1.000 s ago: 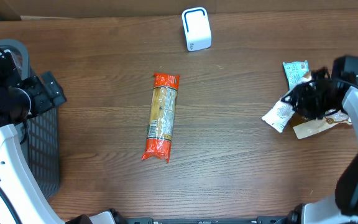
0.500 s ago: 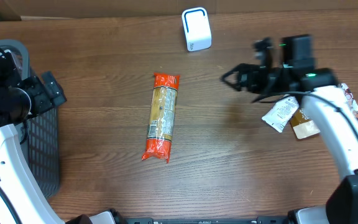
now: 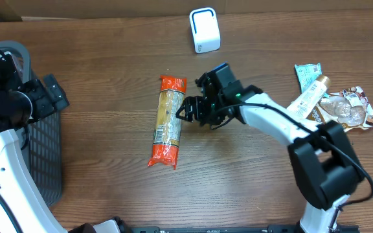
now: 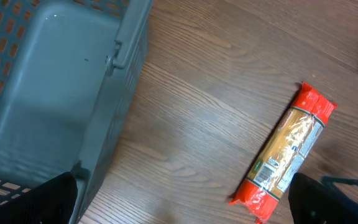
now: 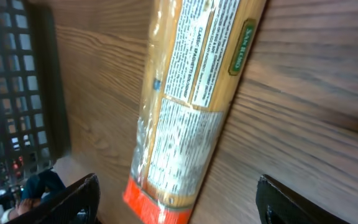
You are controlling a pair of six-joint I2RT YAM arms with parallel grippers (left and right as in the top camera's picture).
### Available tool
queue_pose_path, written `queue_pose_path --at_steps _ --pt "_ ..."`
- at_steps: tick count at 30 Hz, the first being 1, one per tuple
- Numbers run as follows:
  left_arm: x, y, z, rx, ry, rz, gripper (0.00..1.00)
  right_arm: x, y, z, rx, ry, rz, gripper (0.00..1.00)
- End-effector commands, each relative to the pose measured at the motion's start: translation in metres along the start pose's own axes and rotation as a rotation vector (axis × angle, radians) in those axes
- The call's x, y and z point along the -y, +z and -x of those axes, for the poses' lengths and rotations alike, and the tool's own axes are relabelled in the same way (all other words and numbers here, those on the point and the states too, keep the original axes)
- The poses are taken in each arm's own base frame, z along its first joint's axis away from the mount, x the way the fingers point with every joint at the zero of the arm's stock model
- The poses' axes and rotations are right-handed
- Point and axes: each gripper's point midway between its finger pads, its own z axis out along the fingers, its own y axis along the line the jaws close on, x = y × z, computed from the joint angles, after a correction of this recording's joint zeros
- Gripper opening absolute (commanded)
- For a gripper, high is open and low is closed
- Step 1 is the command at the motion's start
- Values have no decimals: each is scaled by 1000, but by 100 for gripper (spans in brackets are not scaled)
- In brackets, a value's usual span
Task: Scan the item barcode
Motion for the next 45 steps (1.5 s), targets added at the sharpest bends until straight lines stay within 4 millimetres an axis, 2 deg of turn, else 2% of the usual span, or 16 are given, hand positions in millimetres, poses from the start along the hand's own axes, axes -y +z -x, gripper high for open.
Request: queue_pose_path --at_steps 1,6,15,17,19,23,25,26,29,32,35,38,42,43,45 --pt "1 -1 1 6 14 -7 99 7 24 -7 -24 72 0 80" --pt "1 -1 1 6 14 -8 100 6 53 -16 -56 116 22 77" --pt "1 -1 1 6 14 -7 100 18 70 -17 -10 202 -35 76" --pt "1 -1 1 5 14 -7 100 18 82 -23 -17 216 -28 73" --pt "1 -1 1 6 14 -7 99 24 100 -36 -44 236 -45 73" --pt "1 -1 1 6 14 -7 100 36 123 -56 -90 286 -75 71" --pt "1 -1 1 5 14 -7 100 36 129 -61 -106 284 -67 62" --pt "1 -1 1 6 14 -8 99 34 129 -61 -108 281 -59 54" --pt "1 -1 1 5 14 -7 100 23 129 -59 -116 255 -8 31" --pt "1 -1 1 6 14 -7 99 18 129 -58 -121 241 22 14" --pt "1 -1 1 6 14 -7 100 14 123 -54 -132 211 56 8" --pt "1 -1 1 6 14 -8 100 3 108 -45 -146 144 129 5" --pt "1 -1 1 6 14 -8 99 -5 71 -29 -146 53 175 4" --pt "1 -1 1 6 14 -7 100 0 49 -22 -145 4 154 4" --pt "1 -1 1 6 14 -7 100 7 30 -17 -149 -50 123 4"
